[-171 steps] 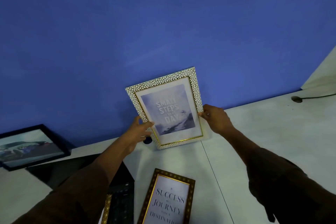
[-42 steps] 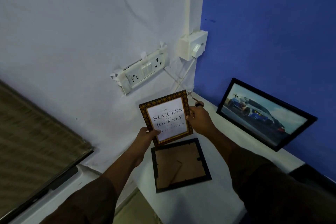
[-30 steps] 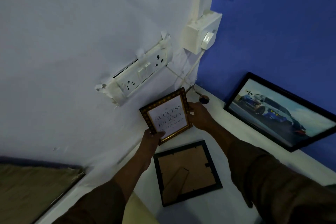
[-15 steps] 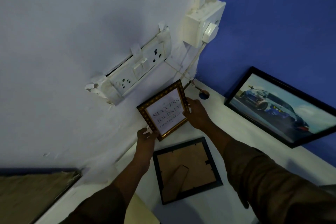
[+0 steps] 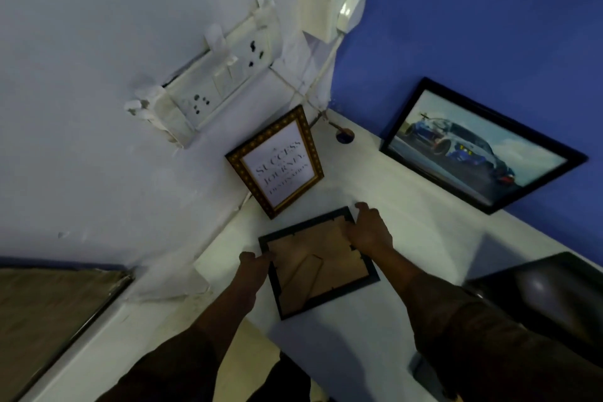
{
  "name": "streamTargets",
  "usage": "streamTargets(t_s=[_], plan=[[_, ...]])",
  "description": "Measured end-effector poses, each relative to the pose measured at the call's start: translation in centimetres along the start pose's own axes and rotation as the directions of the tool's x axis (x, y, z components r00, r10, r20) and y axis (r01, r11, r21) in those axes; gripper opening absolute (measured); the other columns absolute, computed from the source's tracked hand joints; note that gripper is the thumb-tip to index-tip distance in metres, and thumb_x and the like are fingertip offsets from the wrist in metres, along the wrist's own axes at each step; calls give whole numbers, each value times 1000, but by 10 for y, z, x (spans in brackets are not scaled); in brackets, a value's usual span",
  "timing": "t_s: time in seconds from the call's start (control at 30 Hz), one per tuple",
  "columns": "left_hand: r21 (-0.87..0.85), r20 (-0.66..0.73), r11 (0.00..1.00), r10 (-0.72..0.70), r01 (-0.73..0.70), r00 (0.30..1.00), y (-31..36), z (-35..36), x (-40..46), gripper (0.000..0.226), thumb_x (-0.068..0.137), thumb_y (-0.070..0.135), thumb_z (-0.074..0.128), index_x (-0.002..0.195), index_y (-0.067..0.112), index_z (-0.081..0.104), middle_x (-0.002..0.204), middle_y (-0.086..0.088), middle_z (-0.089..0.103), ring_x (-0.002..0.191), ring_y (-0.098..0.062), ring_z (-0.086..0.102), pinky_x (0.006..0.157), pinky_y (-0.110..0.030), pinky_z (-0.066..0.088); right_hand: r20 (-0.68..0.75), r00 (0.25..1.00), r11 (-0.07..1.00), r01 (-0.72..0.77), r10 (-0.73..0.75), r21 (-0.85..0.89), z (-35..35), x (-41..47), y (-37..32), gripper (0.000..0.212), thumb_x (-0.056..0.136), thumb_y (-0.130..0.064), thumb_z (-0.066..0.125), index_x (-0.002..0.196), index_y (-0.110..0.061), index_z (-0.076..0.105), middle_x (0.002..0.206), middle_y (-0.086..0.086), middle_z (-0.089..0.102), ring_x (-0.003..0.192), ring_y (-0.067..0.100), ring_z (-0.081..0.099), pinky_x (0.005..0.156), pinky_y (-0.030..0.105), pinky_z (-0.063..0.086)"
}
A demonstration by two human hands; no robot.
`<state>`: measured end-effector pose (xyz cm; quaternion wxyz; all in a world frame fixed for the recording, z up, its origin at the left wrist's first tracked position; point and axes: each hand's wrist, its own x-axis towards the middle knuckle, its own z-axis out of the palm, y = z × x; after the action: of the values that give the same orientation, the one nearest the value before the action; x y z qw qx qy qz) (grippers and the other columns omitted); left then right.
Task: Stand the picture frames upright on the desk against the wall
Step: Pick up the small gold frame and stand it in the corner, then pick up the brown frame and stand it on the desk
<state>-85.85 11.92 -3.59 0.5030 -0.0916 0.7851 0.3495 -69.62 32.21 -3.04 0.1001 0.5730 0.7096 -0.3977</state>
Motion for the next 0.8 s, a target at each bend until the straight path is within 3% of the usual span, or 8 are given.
streamTargets(t_s=[0.13,0.23,0.3,0.4,0.47,0.63,0.73,0.8], plan=[[56,59,997,-50,47,997,-17,10,-11,49,84,35,70,112,-4,60,84,-10,55,66,-18,50,47,-21,37,-14,998,995,-68,67,-75,22,-25,24,62,93,-38,55,151,-21,38,139,14,52,124,33,57,98,47,51],[80,41,997,16,-20,999,-34,15,11,93,54,54,69,128,-1,56,109,-13,58,85,-29,60,60,-28,49,-27,997,994,-77,76,-73,25,-29,29,61,91,-40,56,147,-20,41,134,15,54,122,35,58,98,48,52],[120,54,992,29,-35,998,-40,14,21,96,54,58,66,134,9,50,124,-14,56,102,-34,61,79,-39,55,-14,994,994,-110,110,1,23,-27,34,62,90,-45,58,144,-19,45,130,15,58,119,34,60,98,46,52],[122,101,990,60,-72,993,-26,9,6,91,54,59,66,134,20,46,128,-12,54,108,-34,60,89,-43,55,-22,996,990,-86,89,111,16,-26,39,37,94,-42,58,109,-9,67,103,12,72,96,30,70,84,41,58],[138,143,985,85,-105,986,-26,5,14,84,54,59,68,126,21,51,124,-10,59,105,-33,63,86,-42,56,-23,998,976,-58,64,212,10,-31,37,33,98,-38,56,86,-10,68,90,10,76,86,28,73,79,39,59],[177,257,956,185,-235,948,-23,11,11,87,63,42,73,136,1,51,105,-10,65,91,-29,64,68,-33,51,-122,992,915,26,25,403,-11,-65,25,32,99,-34,60,94,-4,70,86,9,78,61,16,65,62,28,54],[237,278,903,291,-359,915,-5,26,-35,83,76,48,73,143,13,39,122,-4,59,109,-26,59,88,-39,53,-188,982,905,76,4,419,-29,-85,13,27,98,-33,61,94,-9,72,83,5,78,61,18,68,62,29,56],[386,367,730,440,-564,820,2,37,-70,79,78,57,71,141,22,38,140,3,48,119,-23,54,96,-37,49,-240,971,905,106,-4,413,-48,-105,9,25,99,-33,60,95,-12,73,83,4,77,65,18,69,58,26,55]])
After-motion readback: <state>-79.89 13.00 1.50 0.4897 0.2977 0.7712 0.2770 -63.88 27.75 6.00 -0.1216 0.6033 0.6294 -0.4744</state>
